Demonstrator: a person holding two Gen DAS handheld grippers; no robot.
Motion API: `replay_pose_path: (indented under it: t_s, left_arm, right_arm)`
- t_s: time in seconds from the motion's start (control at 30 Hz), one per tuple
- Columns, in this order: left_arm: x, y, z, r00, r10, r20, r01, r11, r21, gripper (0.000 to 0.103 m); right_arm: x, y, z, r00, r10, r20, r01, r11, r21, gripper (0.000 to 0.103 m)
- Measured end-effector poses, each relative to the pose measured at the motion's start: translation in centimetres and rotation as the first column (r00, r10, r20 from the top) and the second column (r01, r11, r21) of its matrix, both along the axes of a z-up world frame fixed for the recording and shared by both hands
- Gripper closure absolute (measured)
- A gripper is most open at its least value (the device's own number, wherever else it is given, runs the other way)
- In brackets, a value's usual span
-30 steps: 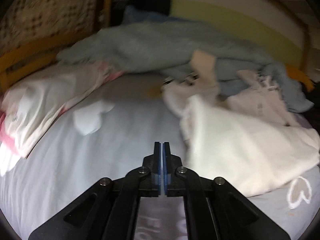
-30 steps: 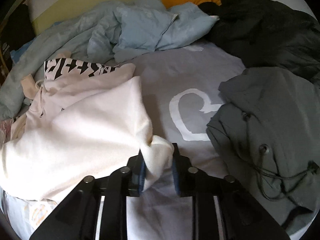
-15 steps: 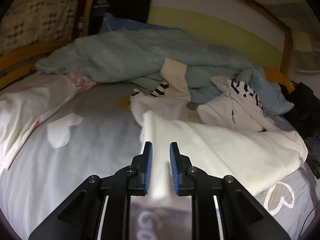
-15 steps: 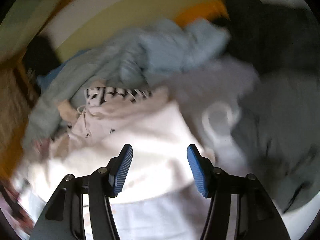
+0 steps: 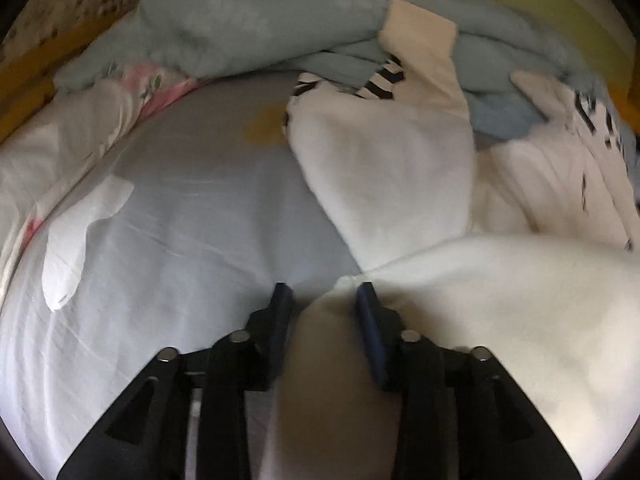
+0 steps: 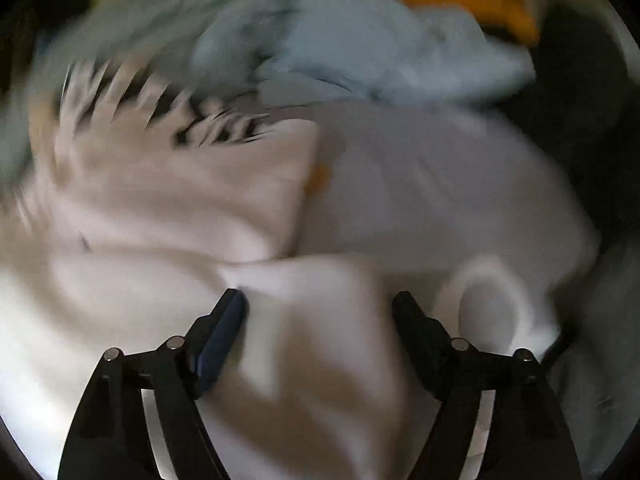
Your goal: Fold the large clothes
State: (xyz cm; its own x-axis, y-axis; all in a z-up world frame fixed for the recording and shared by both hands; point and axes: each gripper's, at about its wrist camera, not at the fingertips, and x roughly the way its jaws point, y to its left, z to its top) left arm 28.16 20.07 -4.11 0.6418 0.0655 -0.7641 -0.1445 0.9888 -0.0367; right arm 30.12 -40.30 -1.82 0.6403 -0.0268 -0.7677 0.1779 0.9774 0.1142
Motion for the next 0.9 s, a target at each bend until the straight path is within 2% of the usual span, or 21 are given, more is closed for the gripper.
replay_pose_path:
  t_s: [0.07,0.13,0.27,0.3,0.33,0.37,0.4,0.43,0.47,0.5,0.57,0.6,0.67,0.7,0.73,0.77,0.8,0.87,0.9]
  left_arm:
    - [-0.2,-0.1,-0.2,1.0,0.001,0.014,-0.002,0.999,0.043,0.052]
    - [-0.6,0.0,-0.1,0.999,0.012,0.032,-0.013,0.999,0.043,0.051]
    - [-1.9,1.6,0.6,0.996,0.036,0.085,-0.031,0.998,-0.051,0.051]
    - [-2.8,2.0,1.1,0.995,0.053,0.089,-0.05,0.998,-0.034,0.051]
    - [-3.8,2.0,1.7,0.994,0.075,0.086,-0.078,0.996,0.037,0.051]
    - [-4.9,1.6,2.4,0.99,0.106,0.093,-0.119,0.981,0.153,0.052]
    - [-6.2,1.1,3.7,0.984,0.133,0.122,-0.162,0.95,0.267,0.055]
    - [-7.4,0.6,5.1,0.985,0.101,0.141,-0.138,0.951,0.278,0.053]
    - [-8.7,0.4,6.5,0.985,0.05,0.166,-0.086,0.971,0.221,0.051]
    - [-10.4,0.2,7.9,0.979,0.013,0.204,-0.04,0.991,0.126,0.046]
    - [-13.2,-0.3,9.4,0.967,-0.023,0.254,0.024,1.0,-0.003,0.039]
    - [-14.4,-1.0,9.6,0.963,-0.038,0.268,0.051,0.998,-0.043,0.036]
    - [-15.9,-3.2,9.1,0.966,-0.084,0.246,0.102,0.993,-0.06,0.029]
    - [-16.5,-4.5,8.4,0.974,-0.104,0.202,0.113,0.993,-0.037,0.027]
    - [-16.9,-5.9,7.4,0.982,-0.114,0.15,0.118,0.993,-0.013,0.027]
    - [-17.5,-6.9,6.4,0.983,-0.132,0.126,0.135,0.991,-0.017,0.027]
    - [-17.9,-7.7,5.3,0.982,-0.155,0.107,0.16,0.986,-0.038,0.027]
    - [-17.5,-8.9,3.4,0.984,-0.173,0.046,0.177,0.98,-0.093,0.027]
    - [-17.3,-9.1,2.7,0.982,-0.188,0.025,0.189,0.97,-0.15,0.027]
  right_arm:
    - [-0.6,-1.4,-0.2,1.0,-0.022,0.009,0.021,0.998,0.06,0.025]
    - [-1.6,-1.4,-0.2,0.998,-0.058,0.036,0.056,0.997,0.049,0.025]
    - [-2.2,-1.1,-0.1,0.997,-0.068,0.041,0.067,0.997,0.023,0.025]
    - [-2.8,-1.1,0.1,0.997,-0.068,0.037,0.067,0.997,0.033,0.025]
    - [-3.6,-1.3,0.4,0.997,-0.07,0.034,0.068,0.997,0.037,0.025]
    - [-4.7,-1.5,0.6,0.997,-0.067,0.036,0.066,0.997,0.036,0.025]
    - [-6.4,-1.5,1.1,0.997,-0.055,0.046,0.054,0.998,0.038,0.025]
    - [-8.5,-1.4,1.6,0.998,-0.03,0.057,0.027,0.998,0.049,0.025]
    - [-9.9,-1.4,1.7,0.998,-0.008,0.067,0.004,0.998,0.061,0.025]
    - [-11.9,-1.4,1.7,0.996,0.004,0.086,-0.012,0.996,0.083,0.024]
    - [-13.9,-1.3,1.4,0.999,-0.004,0.047,-0.005,0.985,0.174,0.024]
    - [-14.8,-1.1,1.3,0.999,0.018,0.05,-0.031,0.961,0.274,0.024]
    - [-15.9,0.0,1.2,0.997,0.032,0.07,-0.058,0.907,0.417,0.024]
    - [-16.3,1.1,0.9,0.997,0.047,0.066,-0.073,0.876,0.477,0.024]
    - [-16.6,1.9,0.6,0.997,0.057,0.05,-0.075,0.861,0.503,0.024]
    - [-16.7,3.4,-0.1,0.997,0.071,0.01,-0.066,0.853,0.518,0.024]
    - [-17.0,4.6,-0.6,0.997,0.078,-0.001,-0.067,0.86,0.505,0.024]
    - [-17.9,7.4,-0.5,0.996,0.087,0.028,-0.091,0.919,0.385,0.024]
    - [-17.9,8.4,-0.5,0.994,0.104,0.029,-0.107,0.931,0.349,0.024]
